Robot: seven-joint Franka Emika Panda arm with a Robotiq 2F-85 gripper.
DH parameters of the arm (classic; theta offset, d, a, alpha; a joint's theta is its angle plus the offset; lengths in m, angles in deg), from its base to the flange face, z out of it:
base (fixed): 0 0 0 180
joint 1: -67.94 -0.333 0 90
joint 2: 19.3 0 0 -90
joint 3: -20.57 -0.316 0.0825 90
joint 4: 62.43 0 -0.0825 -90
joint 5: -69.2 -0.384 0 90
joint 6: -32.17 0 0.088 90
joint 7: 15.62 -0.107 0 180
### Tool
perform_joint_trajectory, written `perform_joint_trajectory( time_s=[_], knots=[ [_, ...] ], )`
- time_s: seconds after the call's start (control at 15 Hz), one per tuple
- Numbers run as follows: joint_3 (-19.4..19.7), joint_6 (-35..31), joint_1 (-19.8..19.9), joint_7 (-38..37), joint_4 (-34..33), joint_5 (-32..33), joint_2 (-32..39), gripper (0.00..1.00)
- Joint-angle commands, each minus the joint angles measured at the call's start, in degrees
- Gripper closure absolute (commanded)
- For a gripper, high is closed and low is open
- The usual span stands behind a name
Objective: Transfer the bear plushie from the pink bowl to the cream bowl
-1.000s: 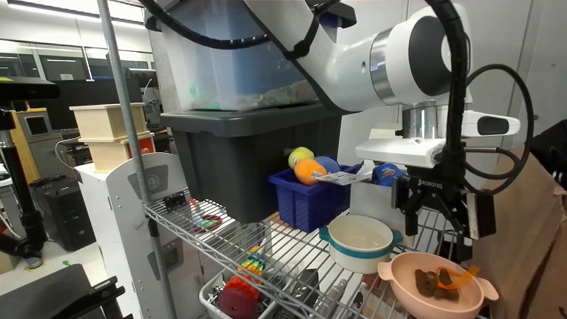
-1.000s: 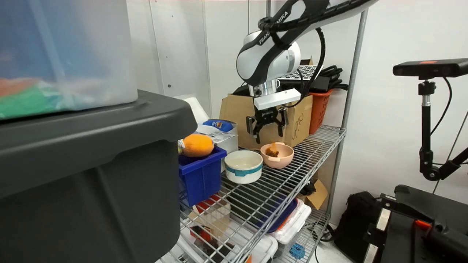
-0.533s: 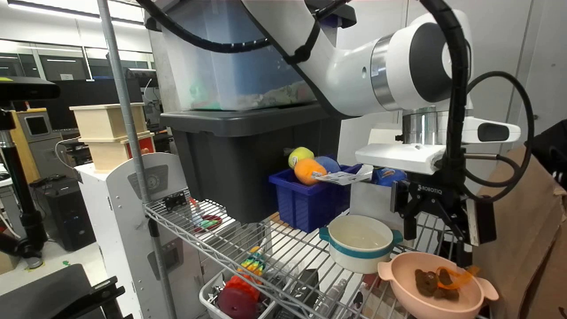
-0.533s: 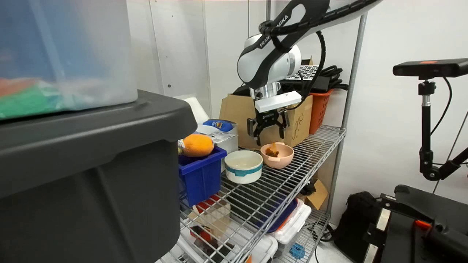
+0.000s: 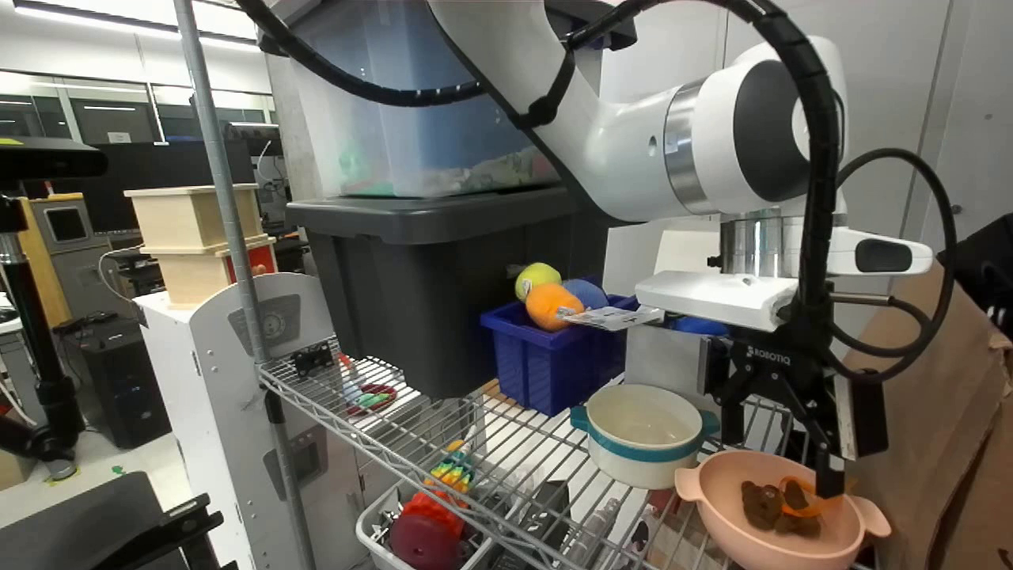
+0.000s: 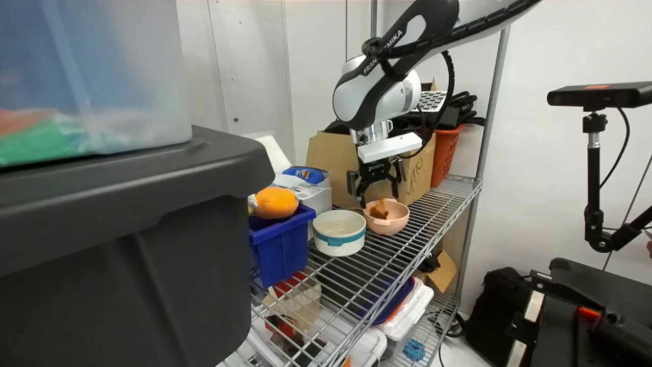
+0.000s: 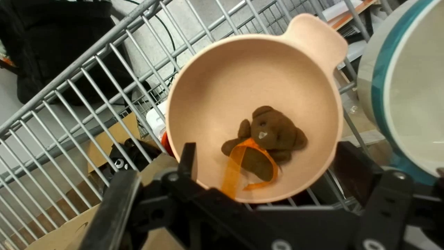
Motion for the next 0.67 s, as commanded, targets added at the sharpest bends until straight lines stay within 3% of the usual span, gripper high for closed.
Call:
perform_joint_trajectory(
  time_s=[0.0,0.6],
  knots=[
    [-0.6,1.6,1.0,1.1,-2.1,-1.1,1.2,0.0],
    [-0.4,1.8,1.0,0.8,-3.2,-1.0,2.8,0.0]
  ],
)
